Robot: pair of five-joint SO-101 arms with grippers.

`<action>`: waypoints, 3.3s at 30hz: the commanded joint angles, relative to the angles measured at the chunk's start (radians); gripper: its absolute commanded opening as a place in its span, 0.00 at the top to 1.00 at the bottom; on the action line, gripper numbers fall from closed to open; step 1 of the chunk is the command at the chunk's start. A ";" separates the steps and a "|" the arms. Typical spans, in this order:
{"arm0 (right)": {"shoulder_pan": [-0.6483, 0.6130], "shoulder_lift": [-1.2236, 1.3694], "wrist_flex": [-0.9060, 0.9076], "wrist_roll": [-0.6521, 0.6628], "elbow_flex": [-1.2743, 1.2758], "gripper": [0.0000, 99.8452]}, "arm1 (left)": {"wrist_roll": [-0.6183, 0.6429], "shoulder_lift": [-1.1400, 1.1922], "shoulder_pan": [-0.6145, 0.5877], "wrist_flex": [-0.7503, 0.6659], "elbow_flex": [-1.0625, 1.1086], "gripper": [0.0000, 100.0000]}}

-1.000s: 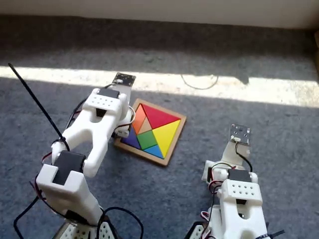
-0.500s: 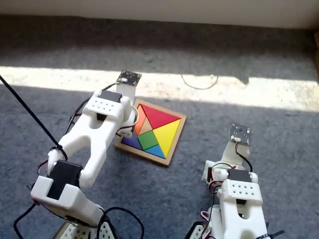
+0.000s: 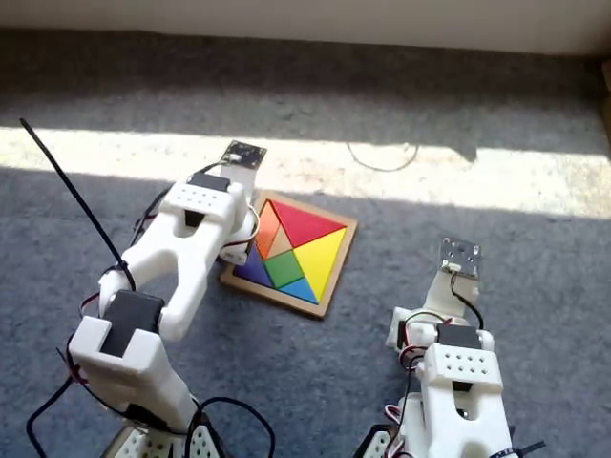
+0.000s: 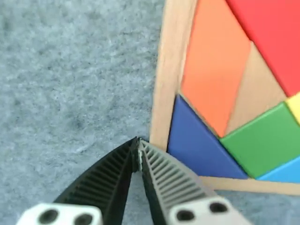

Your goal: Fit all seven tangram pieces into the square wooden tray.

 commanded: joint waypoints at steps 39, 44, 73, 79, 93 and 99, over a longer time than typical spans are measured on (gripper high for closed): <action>0.045 -0.849 0.174 0.003 0.308 0.99 | -0.048 -1.627 -0.206 -0.058 0.891 0.99; 0.019 -0.911 0.242 0.006 0.323 0.99 | -0.048 -1.755 -0.251 -0.055 0.983 0.99; 0.015 -0.928 0.326 0.009 0.332 0.99 | -0.049 -2.037 -0.278 0.005 1.320 0.99; 0.018 -0.937 0.427 0.009 0.332 0.99 | -0.046 -2.040 -0.277 0.203 1.320 0.99; 0.018 -0.937 0.427 0.009 0.332 0.99 | -0.046 -2.041 -0.275 0.232 1.320 0.99; 0.018 -0.937 0.427 0.009 0.332 0.99 | -0.046 -2.041 -0.275 0.232 1.320 0.99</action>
